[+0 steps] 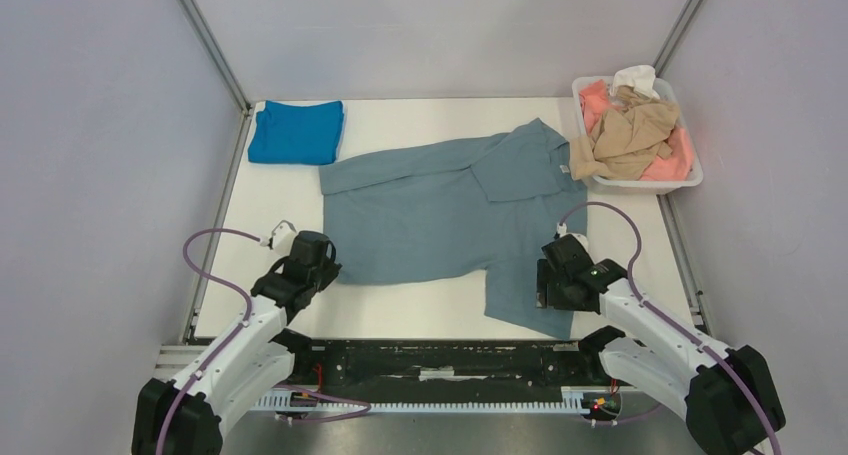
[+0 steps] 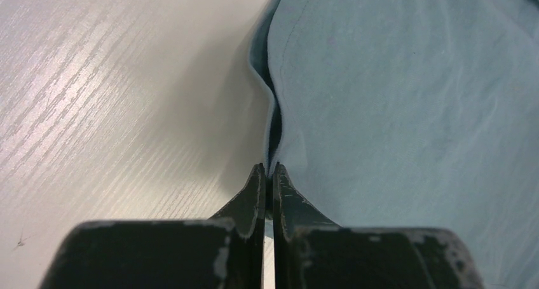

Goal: Fold and stack the t-shirts
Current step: Flatten out the tshirt

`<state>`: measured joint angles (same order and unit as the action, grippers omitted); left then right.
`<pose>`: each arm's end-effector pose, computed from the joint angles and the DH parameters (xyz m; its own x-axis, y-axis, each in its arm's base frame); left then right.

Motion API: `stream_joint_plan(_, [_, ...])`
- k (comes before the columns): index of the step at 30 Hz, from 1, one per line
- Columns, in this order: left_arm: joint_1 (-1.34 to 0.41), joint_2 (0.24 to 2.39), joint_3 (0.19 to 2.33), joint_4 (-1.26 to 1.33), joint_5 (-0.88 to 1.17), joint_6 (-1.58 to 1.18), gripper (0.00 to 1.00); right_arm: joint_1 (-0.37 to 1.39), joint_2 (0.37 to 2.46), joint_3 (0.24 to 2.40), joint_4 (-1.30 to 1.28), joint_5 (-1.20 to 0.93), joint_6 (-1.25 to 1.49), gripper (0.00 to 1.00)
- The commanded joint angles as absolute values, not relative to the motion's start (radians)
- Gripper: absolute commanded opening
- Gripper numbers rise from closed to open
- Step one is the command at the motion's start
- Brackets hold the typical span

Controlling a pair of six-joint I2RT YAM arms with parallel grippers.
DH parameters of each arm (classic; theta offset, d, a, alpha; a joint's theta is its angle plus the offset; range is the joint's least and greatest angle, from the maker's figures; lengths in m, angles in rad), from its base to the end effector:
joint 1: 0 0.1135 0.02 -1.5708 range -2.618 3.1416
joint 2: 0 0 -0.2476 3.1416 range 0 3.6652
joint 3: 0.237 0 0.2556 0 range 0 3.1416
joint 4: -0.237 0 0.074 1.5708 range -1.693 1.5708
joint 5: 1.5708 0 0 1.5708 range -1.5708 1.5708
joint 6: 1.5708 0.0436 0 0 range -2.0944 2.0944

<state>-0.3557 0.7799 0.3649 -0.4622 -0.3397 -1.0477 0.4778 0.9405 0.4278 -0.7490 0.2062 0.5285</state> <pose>0.1636 -0.0453 0.1538 -0.4716 -0.6961 -0.5413 -0.5601 0.7106 -0.4258 0.1422 0.0636 0.1328 -0.9296 0.0745 -0.3610 0.0856 0.9962 -0.0150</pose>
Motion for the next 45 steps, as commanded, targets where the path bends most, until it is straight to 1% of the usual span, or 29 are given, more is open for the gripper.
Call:
stream_joint_plan(1, [-0.360, 0.787, 0.376, -0.445, -0.383, -1.022, 0.02, 0.457, 0.978, 0.361, -0.755, 0.096, 0.475, 0.67])
stream_joint_plan(6, [-0.360, 0.789, 0.380, -0.449, -0.388, -1.018, 0.02, 0.439, 1.018, 0.331, -0.701, 0.027, 0.452, 0.64])
stream_joint_plan(7, [-0.360, 0.789, 0.380, -0.449, -0.390, -1.017, 0.02, 0.440, 1.027, 0.328, -0.688, 0.022, 0.449, 0.62])
stream_joint_plan(9, [-0.359, 0.786, 0.380, -0.450, -0.392, -1.016, 0.02, 0.440, 1.043, 0.325, -0.671, 0.025, 0.446, 0.51])
stream_joint_plan(12, [-0.360, 0.785, 0.382, -0.451, -0.392, -1.015, 0.02, 0.439, 1.046, 0.329, -0.645, 0.043, 0.449, 0.32])
stream_joint_plan(15, [-0.360, 0.785, 0.387, -0.454, -0.394, -1.011, 0.02, 0.440, 1.031, 0.318, -0.599, 0.087, 0.468, 0.20])
stream_joint_plan(17, [-0.360, 0.787, 0.394, -0.458, -0.392, -1.008, 0.02, 0.440, 1.012, 0.314, -0.554, 0.098, 0.465, 0.10])
stream_joint_plan(18, [-0.359, 0.784, 0.398, -0.460, -0.390, -1.005, 0.02, 0.440, 0.999, 0.313, -0.522, 0.096, 0.460, 0.03])
stream_joint_plan(19, [-0.360, 0.785, 0.402, -0.461, -0.389, -1.003, 0.02, 0.439, 0.980, 0.318, -0.493, 0.096, 0.452, 0.00])
stream_joint_plan(27, [-0.360, 0.726, 0.502, -0.494, -0.362, -0.994, 0.02, 0.449, 0.782, 0.426, -0.213, 0.153, 0.466, 0.00])
stream_joint_plan(30, [-0.360, 0.680, 0.580, -0.539, -0.387, -0.988, 0.02, 0.450, 0.716, 0.496, -0.162, 0.226, 0.475, 0.00])
stream_joint_plan(35, [-0.360, 0.599, 0.704, -0.539, -0.432, -0.956, 0.02, 0.449, 0.640, 0.638, -0.103, 0.347, 0.463, 0.00])
stream_joint_plan(41, [-0.360, 0.577, 0.925, -0.538, -0.512, -0.882, 0.02, 0.449, 0.675, 0.911, -0.085, 0.358, 0.346, 0.00])
stream_joint_plan(45, [-0.360, 0.598, 1.088, -0.541, -0.519, -0.827, 0.02, 0.449, 0.722, 1.110, -0.091, 0.385, 0.255, 0.00])
